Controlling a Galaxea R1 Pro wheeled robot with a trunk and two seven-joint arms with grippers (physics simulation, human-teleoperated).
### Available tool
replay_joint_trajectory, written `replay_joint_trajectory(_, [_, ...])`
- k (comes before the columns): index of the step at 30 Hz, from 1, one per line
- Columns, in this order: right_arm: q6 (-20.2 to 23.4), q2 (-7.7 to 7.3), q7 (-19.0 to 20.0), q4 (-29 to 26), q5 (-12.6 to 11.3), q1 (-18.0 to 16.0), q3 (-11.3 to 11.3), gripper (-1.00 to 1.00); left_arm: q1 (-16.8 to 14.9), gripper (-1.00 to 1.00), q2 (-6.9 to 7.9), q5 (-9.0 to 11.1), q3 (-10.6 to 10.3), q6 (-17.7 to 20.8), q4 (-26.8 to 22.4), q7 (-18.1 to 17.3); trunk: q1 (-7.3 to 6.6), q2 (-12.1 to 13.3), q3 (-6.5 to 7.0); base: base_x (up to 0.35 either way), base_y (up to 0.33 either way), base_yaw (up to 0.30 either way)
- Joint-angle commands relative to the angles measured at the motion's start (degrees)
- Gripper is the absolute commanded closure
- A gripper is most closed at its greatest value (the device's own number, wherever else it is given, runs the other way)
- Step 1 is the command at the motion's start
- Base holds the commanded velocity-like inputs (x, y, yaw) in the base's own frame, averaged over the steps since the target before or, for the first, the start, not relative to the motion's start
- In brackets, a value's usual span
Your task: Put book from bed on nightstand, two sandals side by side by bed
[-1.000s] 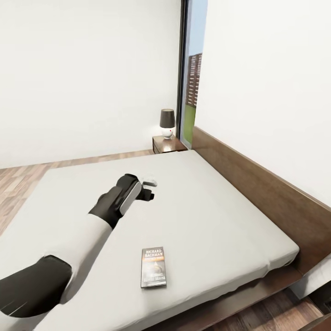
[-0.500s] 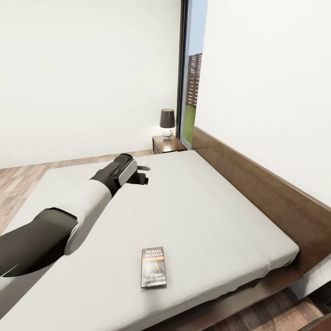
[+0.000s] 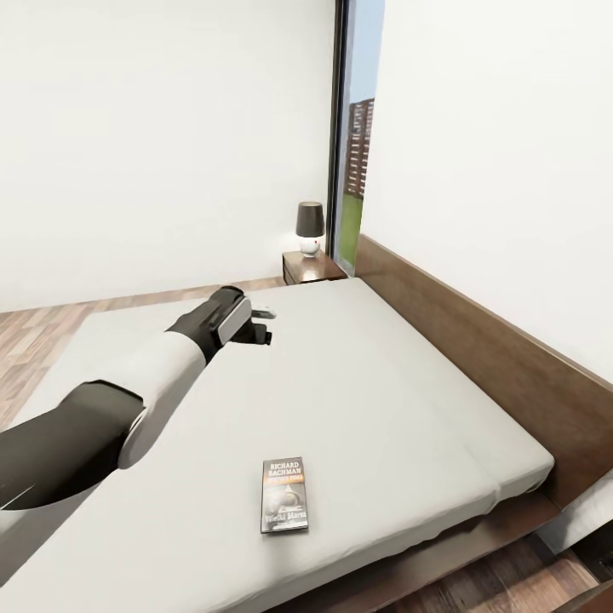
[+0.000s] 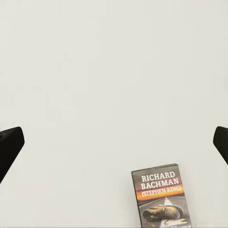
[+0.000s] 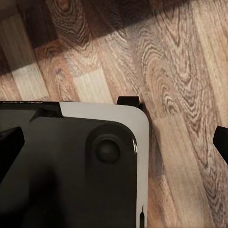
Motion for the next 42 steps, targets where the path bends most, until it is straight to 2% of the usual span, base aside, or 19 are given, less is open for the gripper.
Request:
replay_joint_trajectory(1, [-0.08,0.04,0.41,-0.07,0.28,0.02,-0.39,-1.0,-0.03,-1.0,0.06,0.65,-0.38,0.1,0.24,0.39,0.0,-0.03,-0.05,0.0,0.0,0.0])
replay_joint_trajectory(8, [-0.08,0.1,0.41,-0.04,0.33,0.02,-0.38,-1.0,0.05,-1.0,0.25,0.8,-0.2,-0.24,1.0,0.27,0.0,-0.03,-0.05,0.0,0.0,0.0])
replay_joint_trajectory(17, [-0.09,0.11,0.41,-0.03,0.35,0.02,-0.24,-1.0,0.34,-1.0,0.24,0.84,-0.12,-2.59,1.37,0.22,0.0,-0.03,-0.05,0.0,0.0,0.0])
replay_joint_trajectory(35, [-0.04,0.1,0.41,-0.07,0.1,0.02,-0.57,-1.0,0.77,-1.0,0.11,0.63,-0.1,-2.79,1.35,-0.76,0.0,-0.03,-0.11,0.0,0.0,0.0])
replay_joint_trajectory(42, [0.0,0.01,0.41,1.31,0.05,0.02,-0.45,-1.0,3.51,-1.0,0.05,0.53,-0.33,-3.24,0.97,-2.77,0.0,-0.03,-0.6,0.0,0.0,0.0])
